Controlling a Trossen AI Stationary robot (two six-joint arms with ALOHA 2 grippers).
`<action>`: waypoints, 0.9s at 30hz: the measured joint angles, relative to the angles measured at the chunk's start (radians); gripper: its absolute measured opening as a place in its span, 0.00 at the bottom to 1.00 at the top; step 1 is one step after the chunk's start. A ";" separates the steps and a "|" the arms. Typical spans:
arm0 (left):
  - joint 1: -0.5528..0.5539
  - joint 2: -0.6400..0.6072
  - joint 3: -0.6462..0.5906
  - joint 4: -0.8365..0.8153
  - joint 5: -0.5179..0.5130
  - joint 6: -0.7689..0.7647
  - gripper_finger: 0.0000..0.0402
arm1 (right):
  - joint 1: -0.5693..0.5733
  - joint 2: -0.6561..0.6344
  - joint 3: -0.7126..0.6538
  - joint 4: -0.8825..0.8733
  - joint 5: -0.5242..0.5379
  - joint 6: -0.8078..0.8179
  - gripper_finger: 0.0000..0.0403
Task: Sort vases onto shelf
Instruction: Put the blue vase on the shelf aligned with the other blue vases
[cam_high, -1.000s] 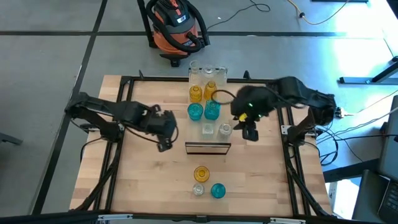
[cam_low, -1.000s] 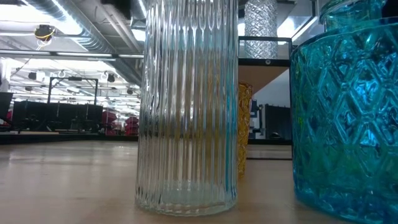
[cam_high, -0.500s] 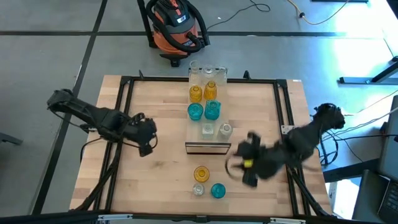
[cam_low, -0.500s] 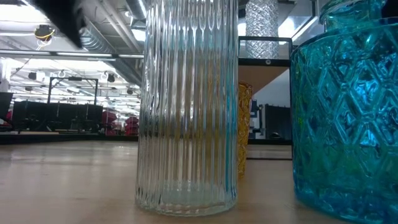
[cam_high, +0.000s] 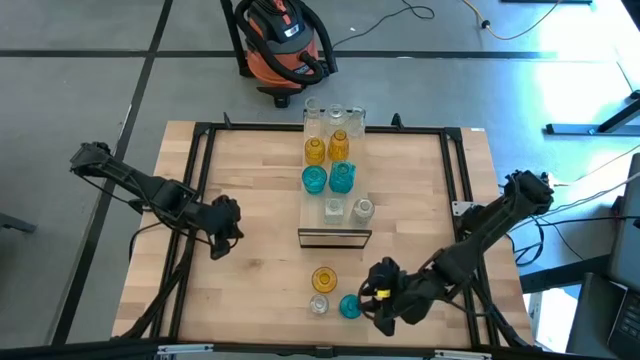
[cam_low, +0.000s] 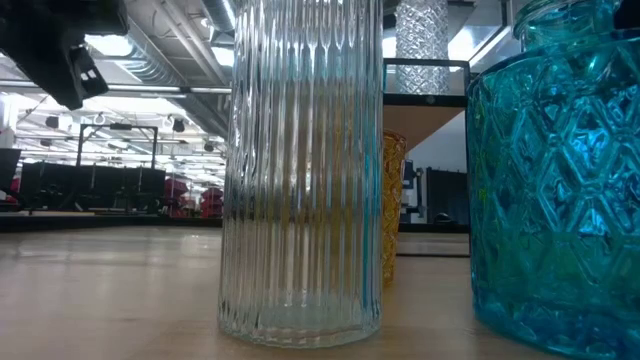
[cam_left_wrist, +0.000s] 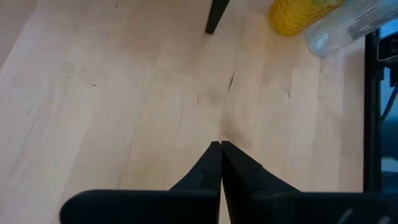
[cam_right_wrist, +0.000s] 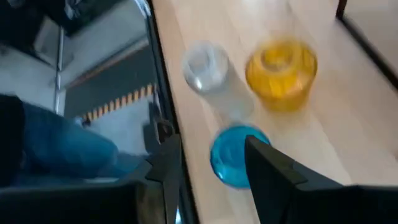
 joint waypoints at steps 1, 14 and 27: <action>0.000 0.000 0.000 0.009 0.000 -0.001 0.00 | 0.001 0.002 -0.021 0.007 -0.016 -0.004 0.35; 0.000 0.005 -0.001 0.121 -0.031 -0.080 0.00 | 0.012 0.045 -0.128 0.122 0.036 -0.242 0.35; 0.000 0.005 -0.001 0.122 -0.031 -0.108 0.00 | 0.013 0.143 -0.129 0.227 0.070 -0.381 0.54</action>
